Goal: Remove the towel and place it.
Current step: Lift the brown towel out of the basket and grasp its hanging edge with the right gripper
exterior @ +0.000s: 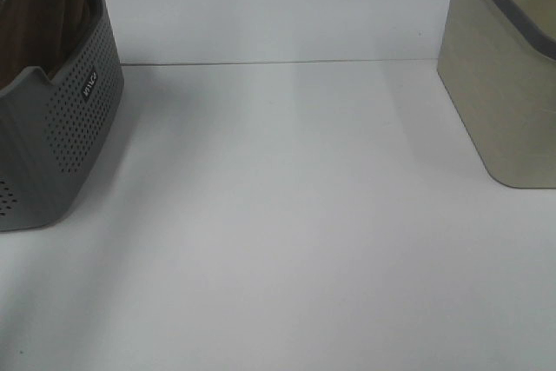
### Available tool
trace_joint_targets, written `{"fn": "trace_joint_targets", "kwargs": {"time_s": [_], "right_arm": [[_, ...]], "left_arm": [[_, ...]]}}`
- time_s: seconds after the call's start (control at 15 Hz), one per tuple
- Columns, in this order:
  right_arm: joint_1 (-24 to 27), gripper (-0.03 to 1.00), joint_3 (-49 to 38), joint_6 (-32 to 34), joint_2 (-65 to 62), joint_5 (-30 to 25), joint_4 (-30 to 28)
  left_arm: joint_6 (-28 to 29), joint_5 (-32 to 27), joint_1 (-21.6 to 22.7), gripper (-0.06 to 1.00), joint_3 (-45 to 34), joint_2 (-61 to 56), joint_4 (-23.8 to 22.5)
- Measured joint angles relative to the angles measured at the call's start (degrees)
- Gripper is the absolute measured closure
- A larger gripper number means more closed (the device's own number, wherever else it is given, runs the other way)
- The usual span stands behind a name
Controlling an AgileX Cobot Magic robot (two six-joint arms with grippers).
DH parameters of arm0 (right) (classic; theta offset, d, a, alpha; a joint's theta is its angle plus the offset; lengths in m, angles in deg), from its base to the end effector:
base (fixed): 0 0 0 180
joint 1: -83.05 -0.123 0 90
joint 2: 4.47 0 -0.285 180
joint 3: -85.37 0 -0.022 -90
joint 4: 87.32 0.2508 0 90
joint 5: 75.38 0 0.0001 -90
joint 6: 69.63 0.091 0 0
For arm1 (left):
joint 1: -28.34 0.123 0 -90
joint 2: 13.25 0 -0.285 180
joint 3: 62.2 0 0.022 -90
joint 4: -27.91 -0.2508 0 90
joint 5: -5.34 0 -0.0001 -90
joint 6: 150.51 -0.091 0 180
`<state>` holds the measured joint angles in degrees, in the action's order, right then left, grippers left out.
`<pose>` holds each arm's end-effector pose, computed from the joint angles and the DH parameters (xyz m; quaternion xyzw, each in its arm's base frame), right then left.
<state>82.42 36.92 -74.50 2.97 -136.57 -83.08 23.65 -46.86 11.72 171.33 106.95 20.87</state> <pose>-0.0065 0.0058 0.2774 -0.0426 0.8514 0.0176 0.5226 0.4283 -0.1186 0.4453 0.1750 0.8415 0.0130 0.5110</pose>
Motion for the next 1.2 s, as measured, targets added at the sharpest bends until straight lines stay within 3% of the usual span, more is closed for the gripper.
{"fn": "trace_joint_targets", "kwargs": {"time_s": [0.27,0.47,0.67,0.8,0.87,1.2], "right_arm": [[0.0,0.36,0.0,0.0,0.0,0.0,0.1],[0.0,0.36,0.0,1.1,0.9,0.0,3.2],[0.0,0.36,0.1,0.4,7.3,1.8,9.2],[0.0,0.36,0.7,-4.2,14.0,4.5,15.6],[0.0,0.36,0.7,-8.4,17.9,6.1,20.5],[0.0,0.36,0.7,-52.8,43.0,10.7,52.2]], "left_arm": [[-3.3,-4.5,-8.2,0.94,0.0,-2.9,3.1],[-5.4,-7.9,-15.6,0.94,0.0,-3.0,3.5],[-5.7,-8.6,-21.7,0.94,0.0,-3.0,3.8],[-5.8,-8.7,-24.4,0.94,0.0,-3.0,3.8],[-5.8,-8.7,-25.0,0.94,0.0,-3.0,3.8],[-5.8,-8.1,-26.5,0.94,0.0,-3.0,7.0]]}}
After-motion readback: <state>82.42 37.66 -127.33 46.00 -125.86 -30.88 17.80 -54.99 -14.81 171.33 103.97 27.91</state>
